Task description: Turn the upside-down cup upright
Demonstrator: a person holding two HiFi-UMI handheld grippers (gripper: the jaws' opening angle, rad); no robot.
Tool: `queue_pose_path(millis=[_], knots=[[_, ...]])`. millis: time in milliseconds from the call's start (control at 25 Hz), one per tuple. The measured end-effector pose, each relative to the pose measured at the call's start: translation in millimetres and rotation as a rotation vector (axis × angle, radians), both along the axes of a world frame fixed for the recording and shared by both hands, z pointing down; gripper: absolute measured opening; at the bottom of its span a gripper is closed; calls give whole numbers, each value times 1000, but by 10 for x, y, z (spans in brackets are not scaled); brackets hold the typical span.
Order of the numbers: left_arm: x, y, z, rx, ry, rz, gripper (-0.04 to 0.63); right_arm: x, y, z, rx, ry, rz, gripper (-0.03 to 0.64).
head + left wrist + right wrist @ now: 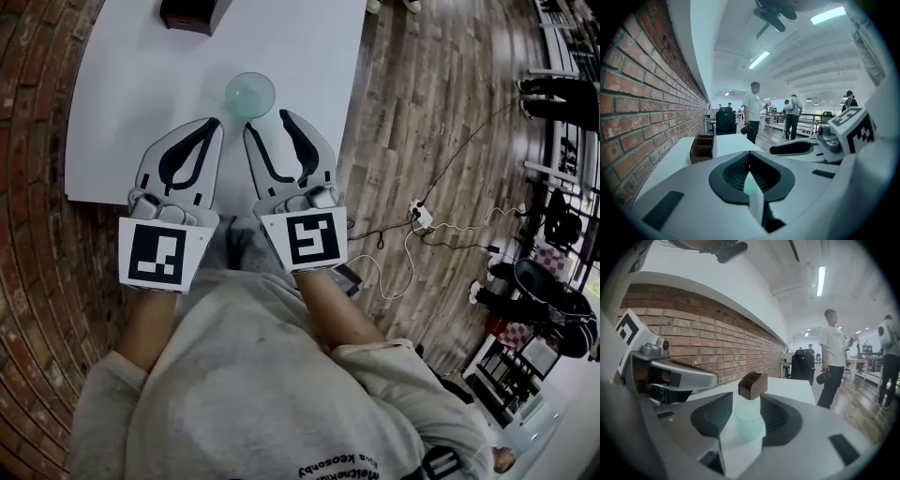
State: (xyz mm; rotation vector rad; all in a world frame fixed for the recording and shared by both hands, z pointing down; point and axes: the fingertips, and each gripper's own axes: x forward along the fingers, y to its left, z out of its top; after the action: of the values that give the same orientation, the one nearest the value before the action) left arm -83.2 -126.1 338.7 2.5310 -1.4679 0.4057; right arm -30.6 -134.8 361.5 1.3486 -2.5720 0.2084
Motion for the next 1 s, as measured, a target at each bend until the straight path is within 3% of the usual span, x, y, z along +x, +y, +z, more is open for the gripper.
queue_pose_path(millis=[1000], knots=[[-247, -134, 230, -85, -1, -27, 9, -232, -407, 552, -113, 90, 37, 342]])
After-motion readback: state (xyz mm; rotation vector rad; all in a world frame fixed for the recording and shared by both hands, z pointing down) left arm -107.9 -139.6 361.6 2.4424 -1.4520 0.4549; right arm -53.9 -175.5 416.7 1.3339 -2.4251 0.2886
